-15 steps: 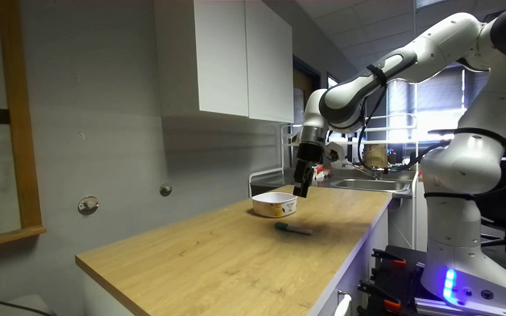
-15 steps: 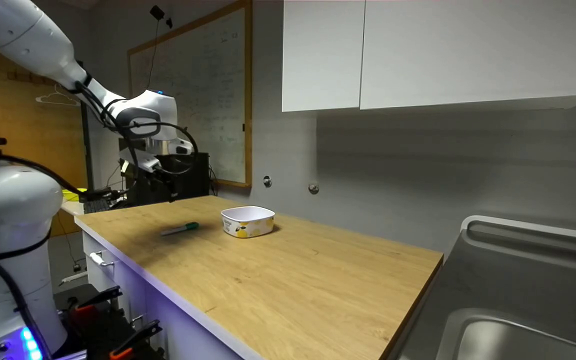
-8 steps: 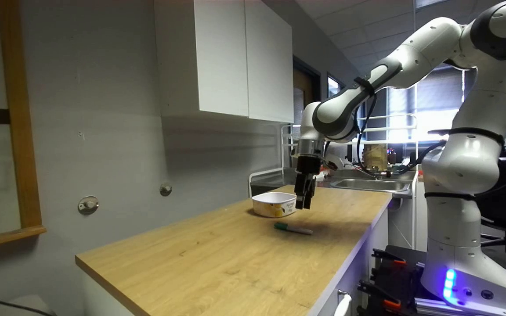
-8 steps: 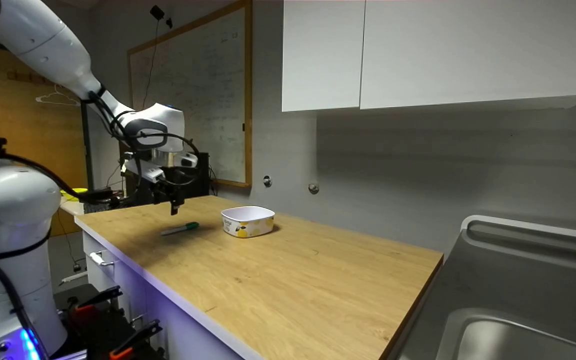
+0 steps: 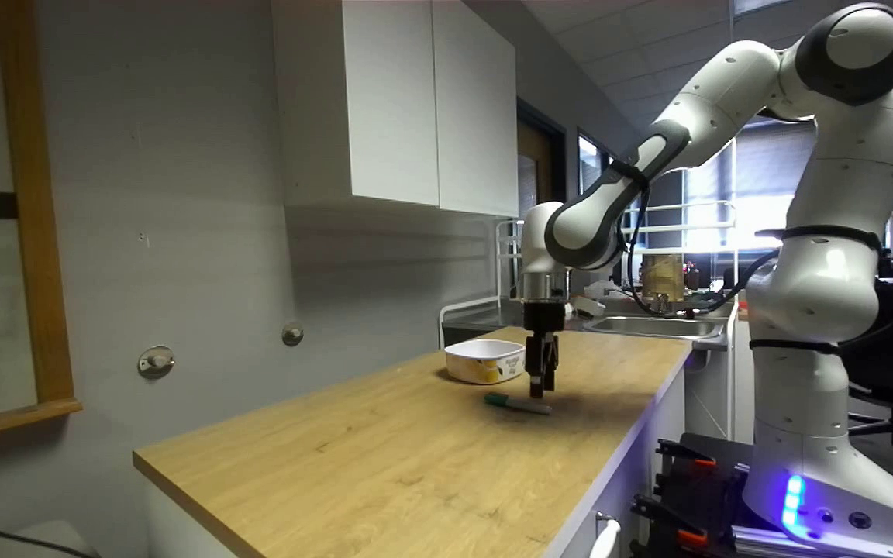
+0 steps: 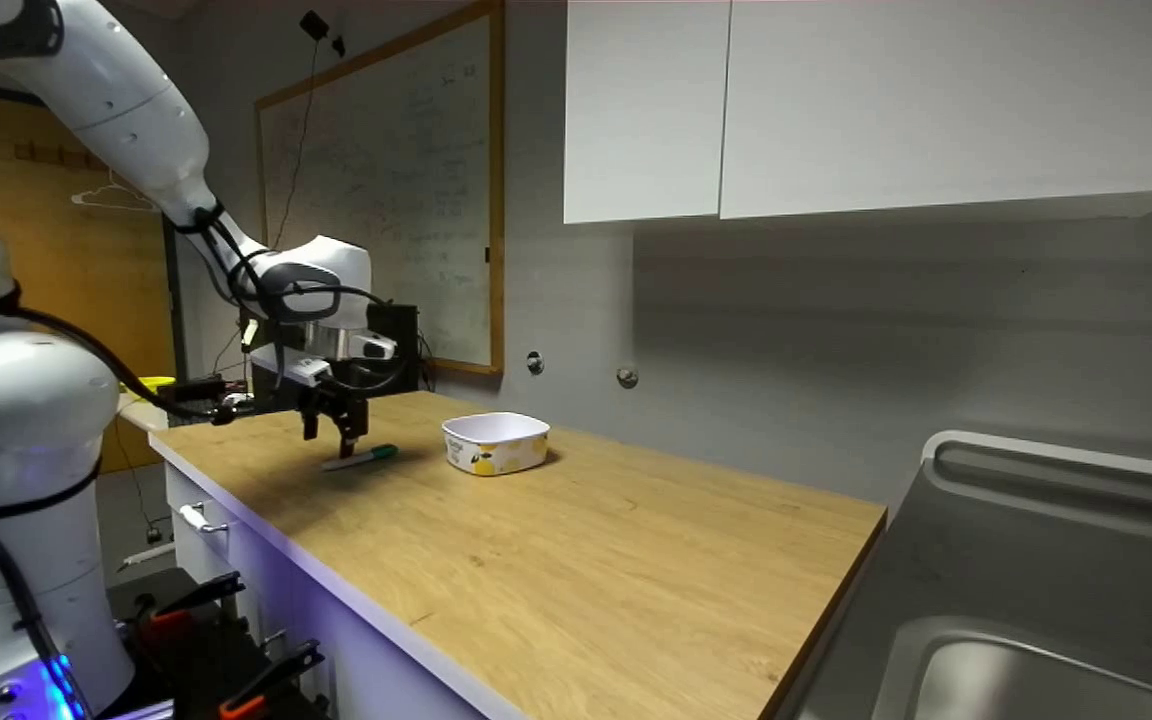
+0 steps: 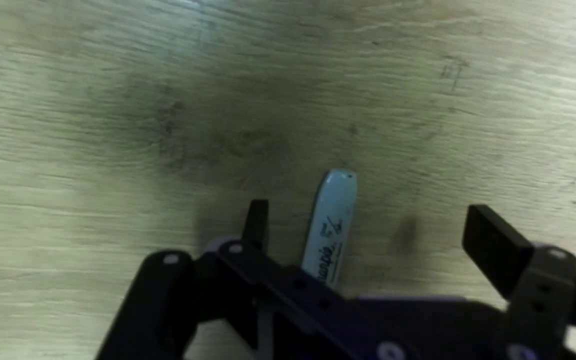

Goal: Put the marker in the bowl

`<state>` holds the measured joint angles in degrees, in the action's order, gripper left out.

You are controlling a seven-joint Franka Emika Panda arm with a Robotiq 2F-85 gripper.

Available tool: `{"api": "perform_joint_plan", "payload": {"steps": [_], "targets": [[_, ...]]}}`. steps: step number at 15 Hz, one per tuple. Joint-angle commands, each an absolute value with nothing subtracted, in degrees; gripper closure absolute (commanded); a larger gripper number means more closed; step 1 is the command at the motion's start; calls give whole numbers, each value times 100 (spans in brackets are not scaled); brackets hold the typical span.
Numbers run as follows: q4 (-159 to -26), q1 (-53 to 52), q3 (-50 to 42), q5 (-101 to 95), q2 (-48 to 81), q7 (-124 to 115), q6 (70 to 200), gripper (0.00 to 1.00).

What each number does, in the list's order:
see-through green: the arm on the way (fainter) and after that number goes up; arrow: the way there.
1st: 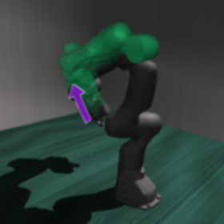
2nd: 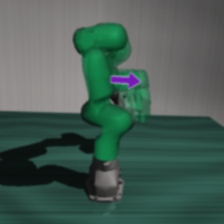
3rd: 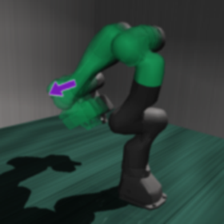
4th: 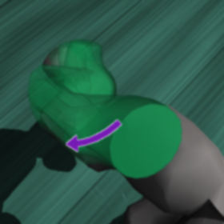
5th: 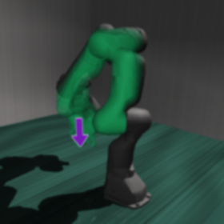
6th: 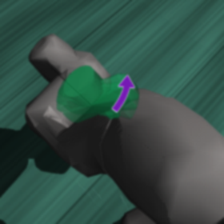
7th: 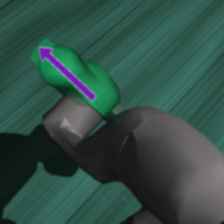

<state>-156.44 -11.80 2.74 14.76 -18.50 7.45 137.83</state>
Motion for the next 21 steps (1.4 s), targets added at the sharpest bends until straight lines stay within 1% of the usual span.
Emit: {"api": "perform_joint_plan", "payload": {"steps": [1, 12, 18, 19, 20, 21], "targets": [[-15446, -936, 452, 990, -1460, 384, 13822, 0], [-14547, -899, 724, 532, -621, -181, 13656, 0], [-14295, -754, 633, 234, -231, -310, 13604, 0], [-14282, -723, 622, 212, -207, -293, 13607, 25], [-14270, -700, 615, 228, -193, -271, 13601, 25], [-14254, -684, 609, 259, -186, -255, 13595, 33]]}}
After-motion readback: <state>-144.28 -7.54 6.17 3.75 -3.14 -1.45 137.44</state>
